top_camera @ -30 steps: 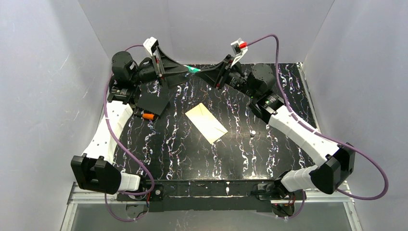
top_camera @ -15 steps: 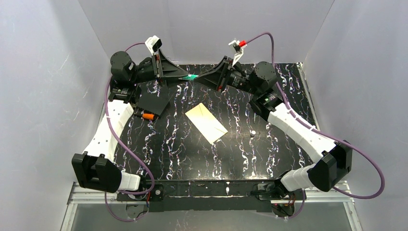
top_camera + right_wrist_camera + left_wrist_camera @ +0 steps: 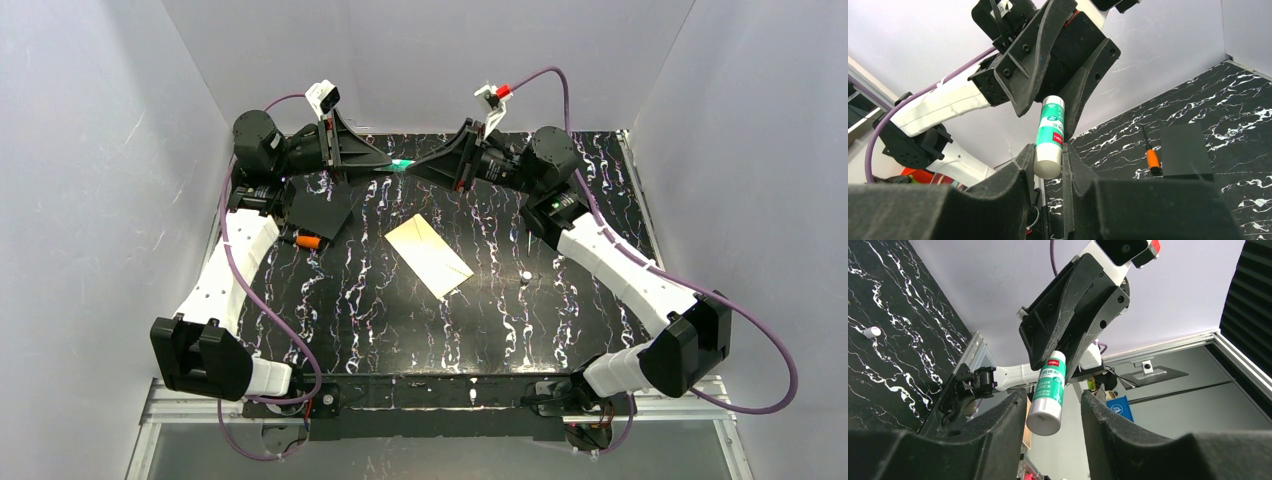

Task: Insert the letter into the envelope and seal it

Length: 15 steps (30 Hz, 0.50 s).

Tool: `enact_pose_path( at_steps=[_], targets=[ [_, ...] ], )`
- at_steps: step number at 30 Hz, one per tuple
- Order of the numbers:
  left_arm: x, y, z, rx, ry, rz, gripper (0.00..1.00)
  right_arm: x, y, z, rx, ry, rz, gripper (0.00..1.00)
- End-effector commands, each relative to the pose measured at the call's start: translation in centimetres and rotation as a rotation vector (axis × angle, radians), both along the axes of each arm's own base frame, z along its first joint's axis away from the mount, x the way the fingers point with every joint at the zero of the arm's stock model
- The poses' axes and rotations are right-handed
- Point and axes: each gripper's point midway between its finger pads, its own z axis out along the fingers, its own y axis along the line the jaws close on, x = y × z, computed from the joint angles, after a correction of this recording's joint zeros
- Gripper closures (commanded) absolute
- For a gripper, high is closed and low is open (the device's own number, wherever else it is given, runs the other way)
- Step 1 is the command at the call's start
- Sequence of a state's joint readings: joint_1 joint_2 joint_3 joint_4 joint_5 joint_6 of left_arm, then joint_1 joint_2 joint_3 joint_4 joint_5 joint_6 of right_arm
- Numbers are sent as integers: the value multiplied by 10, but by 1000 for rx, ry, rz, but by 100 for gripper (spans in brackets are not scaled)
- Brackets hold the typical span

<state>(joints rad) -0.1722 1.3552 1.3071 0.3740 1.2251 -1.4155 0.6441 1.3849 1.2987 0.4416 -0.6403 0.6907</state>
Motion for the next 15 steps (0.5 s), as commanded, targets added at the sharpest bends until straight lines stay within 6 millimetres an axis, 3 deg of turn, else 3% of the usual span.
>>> enact_pose_path(
  at_steps=[1, 5, 8, 11, 13, 14, 15],
  targets=[
    [-16, 2, 14, -5, -72, -35, 56, -6, -1, 15, 17, -55, 35, 84],
    [-18, -1, 11, -3, -62, -48, 60, -6, 1, 13, 17, -53, 38, 83],
    [-19, -3, 9, -2, -57, -59, 72, -3, 1, 12, 16, -47, 31, 84],
    [-22, -5, 9, -1, -61, -72, 77, 1, 1, 9, 5, -39, 9, 83],
    [-23, -5, 10, 0, -69, -74, 89, 2, 1, 8, 2, -34, 4, 82],
    [-23, -5, 10, -1, -72, -73, 97, 3, 1, 7, -1, -27, 1, 76],
    [-22, -5, 11, -1, -76, -70, 100, 5, 1, 5, -5, -15, -12, 62]
  ],
)
